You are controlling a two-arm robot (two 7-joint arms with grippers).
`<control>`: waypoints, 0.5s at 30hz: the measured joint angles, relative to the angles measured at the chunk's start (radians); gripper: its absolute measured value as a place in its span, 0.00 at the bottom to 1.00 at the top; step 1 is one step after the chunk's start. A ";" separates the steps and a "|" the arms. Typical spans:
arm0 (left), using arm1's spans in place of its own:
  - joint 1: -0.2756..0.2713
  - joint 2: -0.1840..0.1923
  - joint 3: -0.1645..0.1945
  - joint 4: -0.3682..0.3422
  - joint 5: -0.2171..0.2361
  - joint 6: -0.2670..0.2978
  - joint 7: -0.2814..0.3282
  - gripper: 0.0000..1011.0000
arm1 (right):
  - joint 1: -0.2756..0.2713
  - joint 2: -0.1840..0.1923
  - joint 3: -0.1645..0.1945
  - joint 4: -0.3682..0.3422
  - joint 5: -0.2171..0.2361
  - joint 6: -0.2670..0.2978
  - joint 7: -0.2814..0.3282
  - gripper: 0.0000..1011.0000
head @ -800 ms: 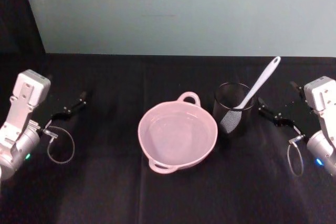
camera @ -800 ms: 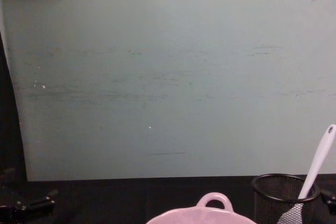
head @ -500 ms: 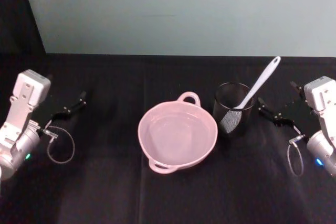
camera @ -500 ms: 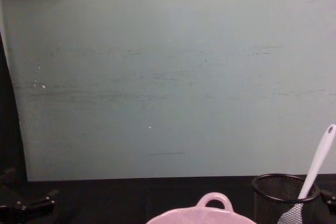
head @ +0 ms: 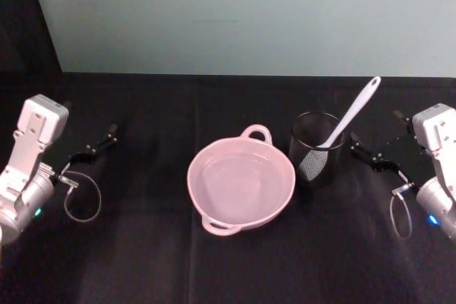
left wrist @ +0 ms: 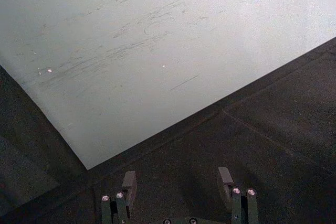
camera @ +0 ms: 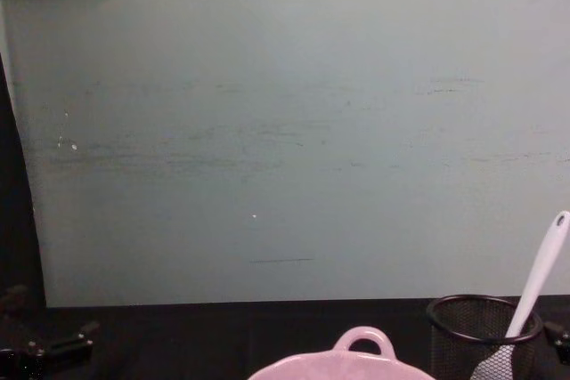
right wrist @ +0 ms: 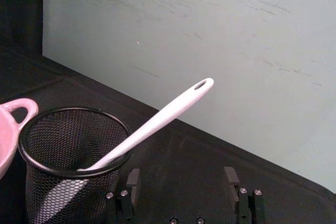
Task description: Use the one hand to pick up the spoon and stir the clear water in the bowl.
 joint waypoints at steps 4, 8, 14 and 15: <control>0.000 0.000 0.000 0.000 0.000 0.000 0.000 1.00 | 0.000 0.000 0.000 0.000 0.000 0.000 0.000 0.99; 0.000 0.000 0.000 0.000 0.000 0.000 0.000 1.00 | 0.000 0.000 0.000 0.000 0.000 0.000 0.000 0.99; 0.000 0.000 0.000 0.000 0.000 0.000 0.000 1.00 | -0.038 0.027 0.019 -0.034 -0.020 0.009 -0.002 0.99; 0.000 0.000 0.000 0.000 0.000 0.000 0.000 1.00 | -0.057 0.037 0.028 -0.051 -0.024 0.011 -0.007 0.99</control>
